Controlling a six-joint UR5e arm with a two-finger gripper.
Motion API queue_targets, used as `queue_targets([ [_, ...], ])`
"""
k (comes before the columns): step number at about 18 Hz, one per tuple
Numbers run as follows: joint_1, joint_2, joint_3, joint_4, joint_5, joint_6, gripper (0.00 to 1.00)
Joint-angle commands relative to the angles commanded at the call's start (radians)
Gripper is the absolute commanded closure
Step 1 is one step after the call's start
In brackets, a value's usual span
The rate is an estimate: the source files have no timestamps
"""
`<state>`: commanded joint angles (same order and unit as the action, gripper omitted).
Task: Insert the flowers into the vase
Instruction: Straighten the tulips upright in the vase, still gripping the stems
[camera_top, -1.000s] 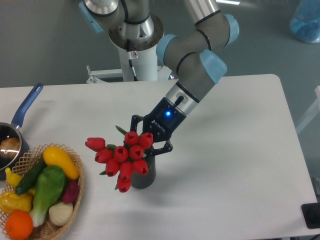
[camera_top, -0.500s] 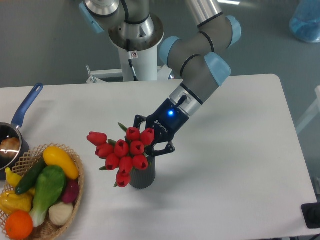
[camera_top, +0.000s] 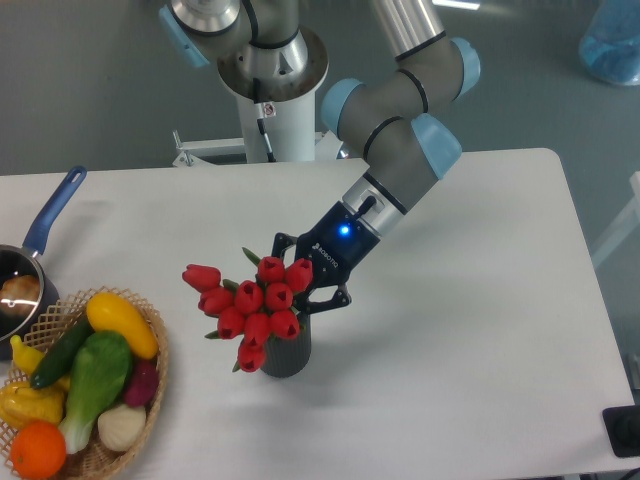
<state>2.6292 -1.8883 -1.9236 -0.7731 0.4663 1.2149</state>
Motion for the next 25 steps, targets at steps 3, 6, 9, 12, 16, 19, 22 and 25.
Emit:
queue_targets([
  [3, 0.002, -0.002, -0.002, 0.0, -0.009, 0.0, 0.85],
  [6, 0.012, -0.002, -0.003, -0.002, -0.038, 0.017, 0.76],
  [9, 0.017, -0.002, -0.005, 0.0, -0.058, 0.031, 0.72],
  [12, 0.017, -0.002, -0.006, 0.0, -0.058, 0.032, 0.63],
  [16, 0.018, -0.002, -0.012, 0.0, -0.06, 0.069, 0.59],
  [19, 0.017, 0.0, -0.015, 0.0, -0.06, 0.083, 0.55],
  [22, 0.018, -0.002, -0.017, -0.002, -0.071, 0.089, 0.54],
  [25, 0.021, -0.002, -0.017, -0.002, -0.071, 0.092, 0.48],
])
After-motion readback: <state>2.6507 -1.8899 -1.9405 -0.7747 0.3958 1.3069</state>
